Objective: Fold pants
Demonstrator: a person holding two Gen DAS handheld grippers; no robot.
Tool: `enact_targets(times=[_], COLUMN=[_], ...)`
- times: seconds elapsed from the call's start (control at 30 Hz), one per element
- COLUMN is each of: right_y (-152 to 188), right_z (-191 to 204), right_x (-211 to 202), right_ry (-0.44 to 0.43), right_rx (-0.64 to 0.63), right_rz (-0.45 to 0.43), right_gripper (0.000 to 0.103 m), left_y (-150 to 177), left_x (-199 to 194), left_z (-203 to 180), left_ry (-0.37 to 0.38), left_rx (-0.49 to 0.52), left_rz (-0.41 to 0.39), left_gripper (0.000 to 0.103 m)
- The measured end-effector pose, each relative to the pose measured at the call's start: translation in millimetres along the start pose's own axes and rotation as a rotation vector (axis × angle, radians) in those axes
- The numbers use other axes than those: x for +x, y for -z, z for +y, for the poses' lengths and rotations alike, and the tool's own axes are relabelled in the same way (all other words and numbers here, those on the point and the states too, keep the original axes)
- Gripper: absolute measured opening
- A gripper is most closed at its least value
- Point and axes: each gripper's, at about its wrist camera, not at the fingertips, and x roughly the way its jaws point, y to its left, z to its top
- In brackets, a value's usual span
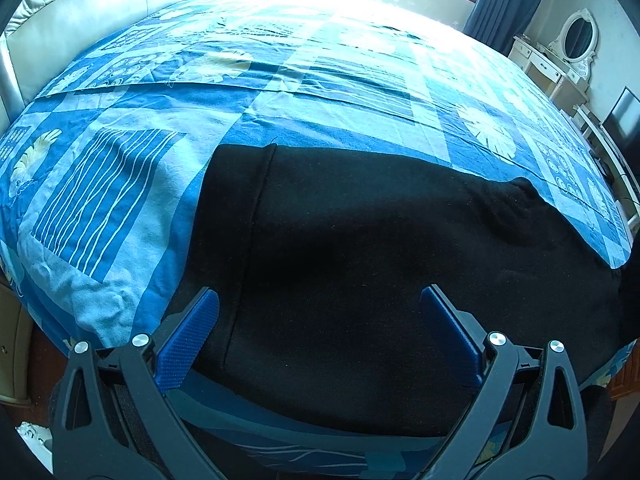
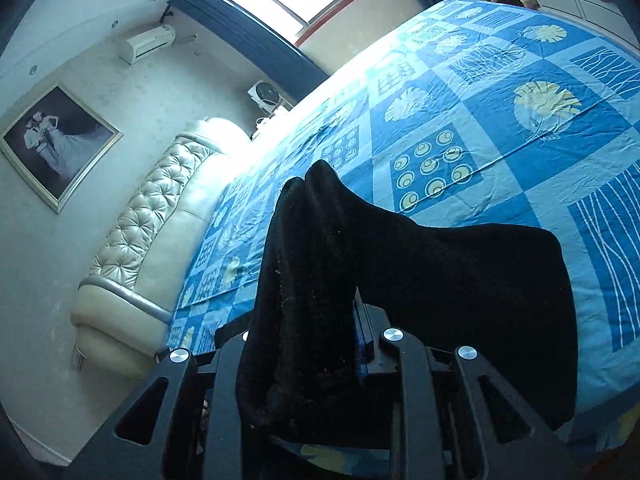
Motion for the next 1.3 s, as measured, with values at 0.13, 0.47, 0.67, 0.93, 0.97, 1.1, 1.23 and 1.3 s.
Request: enact_targets(times=[0.13,0.47,0.67,0.93,0.97,1.1,1.23,1.3], right_y=[24.2,64.4,82.8,108.3,109.6,112.2,117.1,120.3], right_z=[11.8,37.3,46.2,67.6,68.7,69.3,72.8,76.4], right_x=[44.6,102.9,121.6,141.5,142.0,141.4,141.9,142.7], right_ry=[0.055,0.169,0.277,0.432,0.431,0.394,0.343,0.334], right_rx=[-0.034,-0.141,-0.243,-0.47,-0.476,-0.45,-0.423,-0.429], right_rz=[0.085,0.188,0.212,0.234,0.237,0.243,0.262,0.274], right_gripper=[0.024,0.024,0.024,0.028,0.031,0.042,0.048,0.049], left_y=[0.0,1.2,2.2,4.3,4.3,4.7,5.3,5.7], left_x=[-6.2,-8.1,-7.4,-5.4,-5.2,-4.5,-3.8,-3.6], left_z=[-3.9,-7.1,-9.5,-11.9,-11.8,-11.6,-11.7,-12.3], left_ry=[-0.006,-0.011,-0.023,-0.021,-0.021,-0.021,-0.021,-0.022], left_rx=[0.007,0.005,0.022,0.032,0.031,0.027,0.028,0.031], left_rz=[-0.013,-0.006,-0.009,0.0,0.0,0.004,0.007,0.007], left_gripper=[0.101,0.101,0.101,0.101,0.101,0.101,0.101,0.101])
